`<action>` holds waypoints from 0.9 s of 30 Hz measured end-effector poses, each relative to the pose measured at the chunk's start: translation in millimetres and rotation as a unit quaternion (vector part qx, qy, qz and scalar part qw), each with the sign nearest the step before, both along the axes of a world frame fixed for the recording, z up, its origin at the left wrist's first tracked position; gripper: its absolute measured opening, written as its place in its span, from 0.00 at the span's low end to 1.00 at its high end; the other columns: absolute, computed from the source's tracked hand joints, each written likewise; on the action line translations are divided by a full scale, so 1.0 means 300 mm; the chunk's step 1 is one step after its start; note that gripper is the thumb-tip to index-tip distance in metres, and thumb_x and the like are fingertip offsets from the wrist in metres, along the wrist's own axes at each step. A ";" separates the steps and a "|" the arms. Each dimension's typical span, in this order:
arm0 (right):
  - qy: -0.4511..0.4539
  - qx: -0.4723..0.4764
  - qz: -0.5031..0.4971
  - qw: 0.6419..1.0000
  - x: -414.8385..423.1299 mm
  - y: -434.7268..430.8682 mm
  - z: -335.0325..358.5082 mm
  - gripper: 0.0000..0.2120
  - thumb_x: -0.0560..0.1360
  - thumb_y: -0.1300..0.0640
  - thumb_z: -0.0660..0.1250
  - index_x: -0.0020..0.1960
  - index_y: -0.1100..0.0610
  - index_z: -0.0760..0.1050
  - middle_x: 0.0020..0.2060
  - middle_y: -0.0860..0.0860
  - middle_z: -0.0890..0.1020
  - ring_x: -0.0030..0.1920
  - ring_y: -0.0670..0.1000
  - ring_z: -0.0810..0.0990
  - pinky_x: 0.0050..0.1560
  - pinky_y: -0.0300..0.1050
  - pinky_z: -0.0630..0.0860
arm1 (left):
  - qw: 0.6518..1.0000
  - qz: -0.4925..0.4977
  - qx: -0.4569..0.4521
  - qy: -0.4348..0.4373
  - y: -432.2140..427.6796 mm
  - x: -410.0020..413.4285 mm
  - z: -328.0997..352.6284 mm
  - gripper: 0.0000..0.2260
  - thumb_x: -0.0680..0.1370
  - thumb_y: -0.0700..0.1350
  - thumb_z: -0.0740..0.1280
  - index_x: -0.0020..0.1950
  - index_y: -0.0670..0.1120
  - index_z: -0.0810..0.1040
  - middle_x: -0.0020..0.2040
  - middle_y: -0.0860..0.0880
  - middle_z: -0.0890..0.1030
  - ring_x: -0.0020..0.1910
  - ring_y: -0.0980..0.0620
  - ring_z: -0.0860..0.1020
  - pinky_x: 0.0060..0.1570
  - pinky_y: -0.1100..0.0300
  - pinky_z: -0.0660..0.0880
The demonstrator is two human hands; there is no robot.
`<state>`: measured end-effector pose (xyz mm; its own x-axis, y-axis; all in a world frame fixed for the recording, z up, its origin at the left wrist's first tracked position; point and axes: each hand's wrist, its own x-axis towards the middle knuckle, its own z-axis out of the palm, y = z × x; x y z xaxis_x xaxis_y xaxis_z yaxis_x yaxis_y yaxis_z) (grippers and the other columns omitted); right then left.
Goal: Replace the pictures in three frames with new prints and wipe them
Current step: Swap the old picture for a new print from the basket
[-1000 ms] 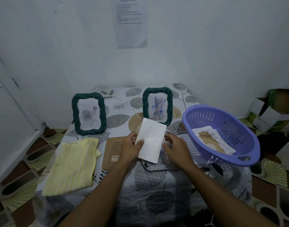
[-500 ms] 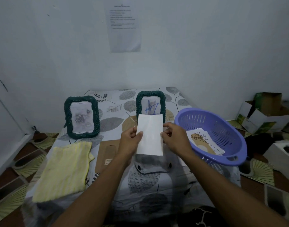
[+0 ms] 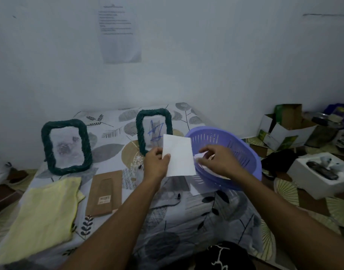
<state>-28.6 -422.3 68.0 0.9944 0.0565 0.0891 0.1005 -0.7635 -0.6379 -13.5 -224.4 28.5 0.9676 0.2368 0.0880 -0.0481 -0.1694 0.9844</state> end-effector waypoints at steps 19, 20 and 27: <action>-0.042 -0.024 0.020 0.999 -0.024 -0.010 0.049 0.12 0.73 0.55 0.70 0.56 0.56 0.82 0.44 0.52 0.86 0.41 0.46 0.81 0.43 0.38 0.75 | 0.981 -0.026 0.136 0.135 -0.221 -0.017 -0.074 0.06 0.74 0.40 0.70 0.46 0.43 0.74 0.44 0.45 0.78 0.43 0.47 0.75 0.40 0.59 0.69; -0.042 -0.021 0.022 0.999 -0.023 -0.006 0.043 0.13 0.73 0.55 0.70 0.56 0.56 0.82 0.43 0.52 0.86 0.41 0.46 0.81 0.45 0.39 0.76 | 0.981 -0.026 0.132 0.142 -0.227 -0.016 -0.076 0.05 0.74 0.41 0.70 0.46 0.42 0.75 0.43 0.46 0.77 0.43 0.47 0.75 0.40 0.59 0.69; -0.015 -0.033 0.040 0.999 -0.016 0.028 -0.028 0.17 0.73 0.51 0.70 0.60 0.55 0.81 0.45 0.53 0.86 0.43 0.49 0.83 0.49 0.45 0.80 | 0.985 -0.021 0.113 0.132 -0.176 0.008 -0.077 0.15 0.77 0.43 0.59 0.31 0.43 0.68 0.33 0.40 0.76 0.29 0.42 0.77 0.33 0.48 0.79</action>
